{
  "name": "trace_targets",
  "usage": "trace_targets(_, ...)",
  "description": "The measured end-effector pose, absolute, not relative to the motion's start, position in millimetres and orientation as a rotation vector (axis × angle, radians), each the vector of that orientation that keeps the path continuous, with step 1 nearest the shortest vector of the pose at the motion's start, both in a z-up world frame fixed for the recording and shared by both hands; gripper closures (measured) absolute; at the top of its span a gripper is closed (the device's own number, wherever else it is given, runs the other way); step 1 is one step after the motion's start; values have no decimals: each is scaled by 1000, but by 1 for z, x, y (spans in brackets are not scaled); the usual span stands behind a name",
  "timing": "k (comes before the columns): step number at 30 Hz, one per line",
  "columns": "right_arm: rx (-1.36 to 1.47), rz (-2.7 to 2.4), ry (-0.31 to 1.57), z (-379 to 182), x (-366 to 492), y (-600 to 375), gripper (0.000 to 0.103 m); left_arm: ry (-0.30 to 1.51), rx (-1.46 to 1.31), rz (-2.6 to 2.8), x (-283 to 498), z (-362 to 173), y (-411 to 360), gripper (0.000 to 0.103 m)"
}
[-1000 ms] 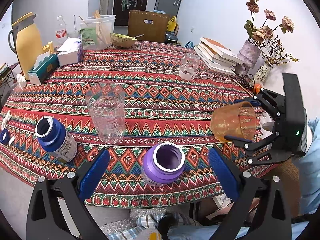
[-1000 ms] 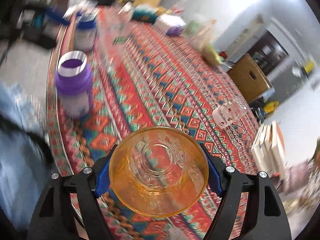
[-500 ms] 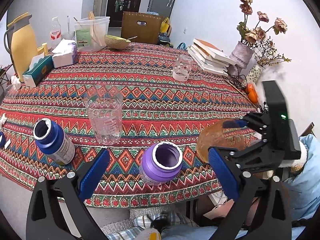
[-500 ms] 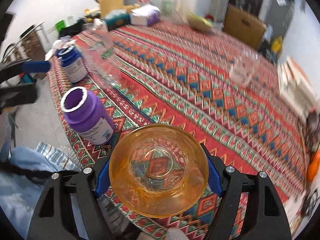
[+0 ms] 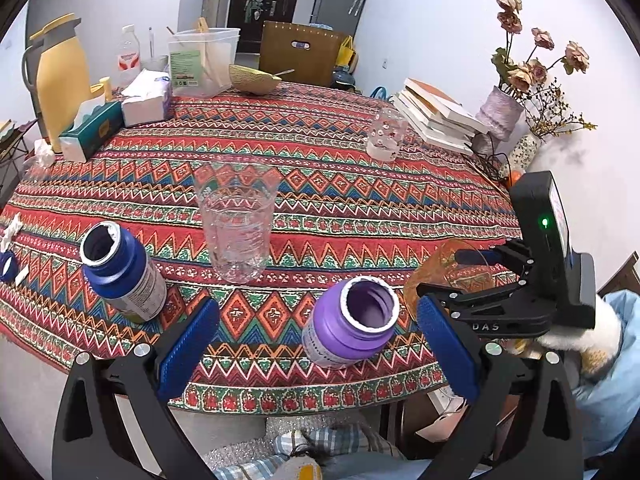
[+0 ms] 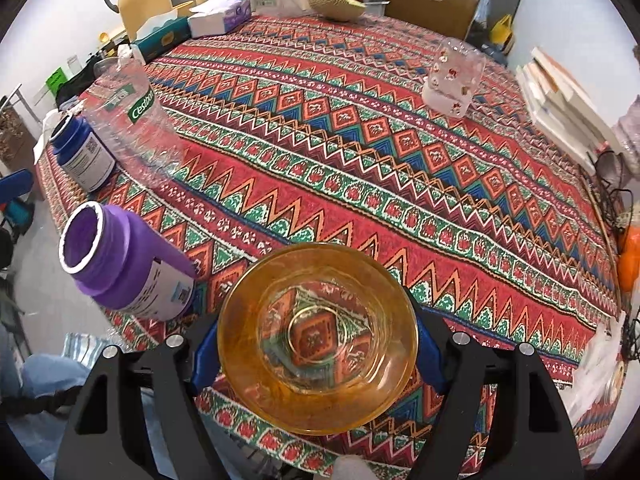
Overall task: Flip cup upright
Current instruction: 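Turn the amber cup upright with the right tool and lower it, then set the amber cup upright on the cloth and open the right tool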
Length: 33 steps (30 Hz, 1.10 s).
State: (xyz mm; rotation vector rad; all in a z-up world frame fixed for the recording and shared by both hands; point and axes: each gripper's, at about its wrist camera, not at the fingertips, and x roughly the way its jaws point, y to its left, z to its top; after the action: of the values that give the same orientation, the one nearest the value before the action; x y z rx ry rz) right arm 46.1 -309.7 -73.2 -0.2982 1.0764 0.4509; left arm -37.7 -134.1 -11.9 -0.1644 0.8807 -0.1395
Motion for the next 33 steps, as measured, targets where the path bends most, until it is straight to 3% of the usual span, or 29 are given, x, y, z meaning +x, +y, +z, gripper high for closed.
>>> trace_targets(5,-247,402,1035,-73,43,-315,27,874,-168,-126,-41,-12,-131,7)
trace_targets(7,-227,380,980,-66,41,-317,10,868,-171,-123,-43,-11,-130,7)
trace_targets(9,-199,363,913,-54,35,-321,7,862,-171,-118,-44,-11,-129,7)
trace_targets(20,11,293,648,-31,-20,-341,7,795,-160,-96,-60,-6,-120,7)
trace_targets(33,14,240,349,-14,-106,-321,7,639,-127,-18,-93,-12,-105,7)
